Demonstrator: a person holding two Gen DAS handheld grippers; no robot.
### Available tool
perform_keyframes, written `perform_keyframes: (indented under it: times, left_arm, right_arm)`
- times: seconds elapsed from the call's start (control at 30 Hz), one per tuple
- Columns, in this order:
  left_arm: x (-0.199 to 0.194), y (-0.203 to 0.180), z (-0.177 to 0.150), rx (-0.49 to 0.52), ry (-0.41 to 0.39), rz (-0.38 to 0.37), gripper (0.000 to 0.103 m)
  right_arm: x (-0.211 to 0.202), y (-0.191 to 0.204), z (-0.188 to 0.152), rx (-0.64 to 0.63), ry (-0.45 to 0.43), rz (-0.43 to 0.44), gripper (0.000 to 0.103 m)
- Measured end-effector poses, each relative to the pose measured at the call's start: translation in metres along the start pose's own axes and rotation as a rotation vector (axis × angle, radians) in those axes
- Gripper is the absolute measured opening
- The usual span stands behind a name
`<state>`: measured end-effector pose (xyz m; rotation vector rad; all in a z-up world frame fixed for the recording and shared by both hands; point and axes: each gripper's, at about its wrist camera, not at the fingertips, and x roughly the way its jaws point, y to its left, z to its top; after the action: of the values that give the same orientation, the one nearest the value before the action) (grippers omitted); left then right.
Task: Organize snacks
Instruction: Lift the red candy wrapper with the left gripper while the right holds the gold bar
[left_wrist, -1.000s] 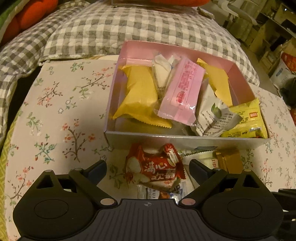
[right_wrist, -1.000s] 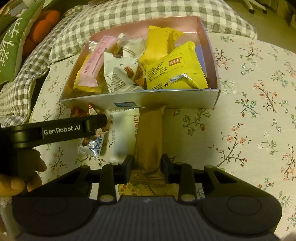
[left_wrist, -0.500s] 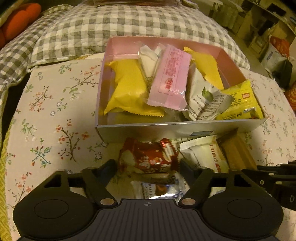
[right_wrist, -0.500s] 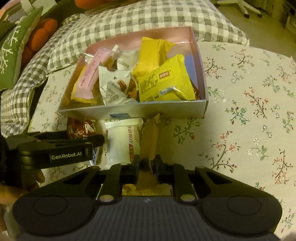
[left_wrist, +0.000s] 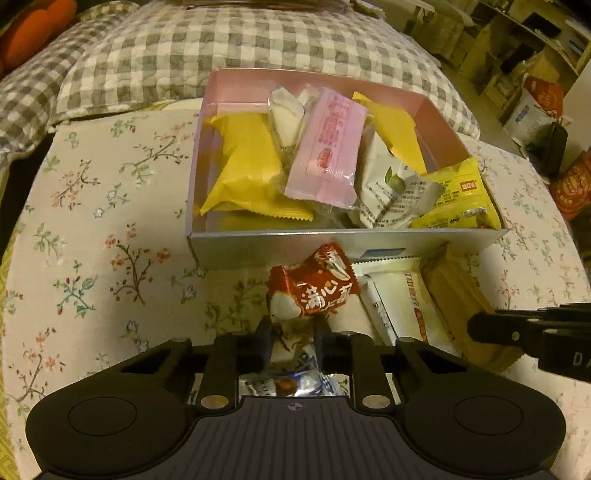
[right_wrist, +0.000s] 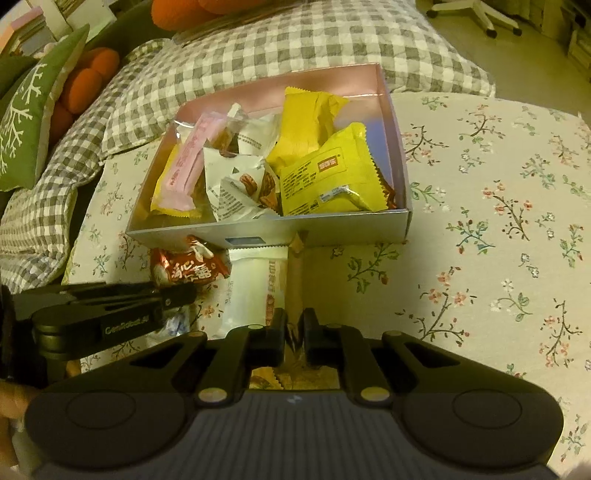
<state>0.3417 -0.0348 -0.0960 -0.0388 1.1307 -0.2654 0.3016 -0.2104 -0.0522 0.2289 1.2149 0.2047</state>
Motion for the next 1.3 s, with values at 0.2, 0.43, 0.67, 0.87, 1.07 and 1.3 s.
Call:
perform_keyframes:
  times: [0.2,0.43,0.67,0.87,1.07,1.3]
  left_arm:
    - [-0.011,0.014,0.001,-0.036,-0.048,-0.027,0.018]
    - [-0.02,0.015,0.007,-0.027,-0.124,-0.016,0.088]
    - [0.004,0.007,0.012,-0.074,-0.057,0.008,0.089]
    - [0.017,-0.004,0.014,-0.04,-0.043,0.037,0.089]
    - [0.017,-0.007,0.012,-0.016,-0.041,0.053,0.089]
    - [0.013,-0.004,0.008,0.014,-0.046,0.049,0.083]
  right_arm:
    - [-0.012,-0.004,-0.001,0.007,-0.021,-0.002,0.008]
    - [-0.015,-0.01,0.002,0.03,-0.029,-0.012,0.008]
    - [-0.017,-0.012,0.004,0.027,-0.041,-0.013,0.008]
    - [-0.015,-0.012,0.003,0.023,-0.041,-0.014,0.008]
    - [-0.015,-0.011,0.003,0.025,-0.041,-0.016,0.008]
    - [-0.015,-0.009,0.004,0.016,-0.041,-0.023,0.008]
